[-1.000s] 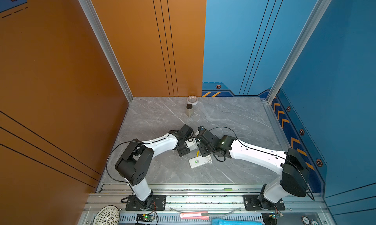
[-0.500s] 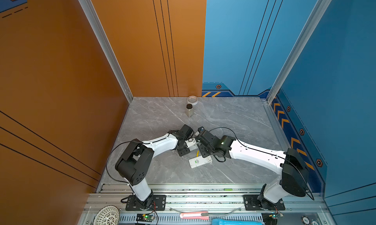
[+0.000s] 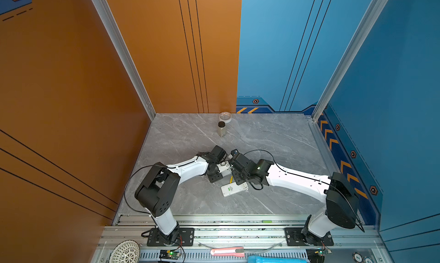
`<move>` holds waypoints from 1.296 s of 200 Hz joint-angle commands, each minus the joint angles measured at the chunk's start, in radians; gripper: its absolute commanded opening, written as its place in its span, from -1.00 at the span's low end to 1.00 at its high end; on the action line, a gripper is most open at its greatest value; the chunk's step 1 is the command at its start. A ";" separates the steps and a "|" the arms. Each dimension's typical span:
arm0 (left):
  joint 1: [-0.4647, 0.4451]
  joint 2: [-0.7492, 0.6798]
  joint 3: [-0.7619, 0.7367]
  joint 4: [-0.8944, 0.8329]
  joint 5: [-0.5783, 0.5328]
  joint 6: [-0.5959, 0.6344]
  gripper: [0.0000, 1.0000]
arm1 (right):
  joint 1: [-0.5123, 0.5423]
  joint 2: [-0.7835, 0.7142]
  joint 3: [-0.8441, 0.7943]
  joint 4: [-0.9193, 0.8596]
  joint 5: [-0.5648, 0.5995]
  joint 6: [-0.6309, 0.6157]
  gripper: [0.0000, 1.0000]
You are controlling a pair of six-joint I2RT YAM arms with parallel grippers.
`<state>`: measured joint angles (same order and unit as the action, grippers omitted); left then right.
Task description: Unload the batteries from the remote control
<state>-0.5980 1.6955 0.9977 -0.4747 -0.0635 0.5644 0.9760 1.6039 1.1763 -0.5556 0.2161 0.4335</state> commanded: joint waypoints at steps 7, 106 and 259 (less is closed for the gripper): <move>-0.012 0.007 0.022 -0.037 -0.019 0.024 -1.00 | 0.010 -0.095 -0.033 -0.004 0.054 -0.008 -1.00; -0.041 0.001 -0.059 0.007 -0.131 -0.020 -1.00 | 0.057 -0.193 -0.054 -0.101 0.069 -0.058 -1.00; -0.068 -0.013 -0.128 0.071 -0.129 -0.039 -1.00 | 0.023 -0.154 -0.137 0.135 0.027 -0.025 -1.00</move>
<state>-0.6670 1.6459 0.9039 -0.3668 -0.2066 0.5152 1.0084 1.4361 1.0458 -0.4904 0.2855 0.4076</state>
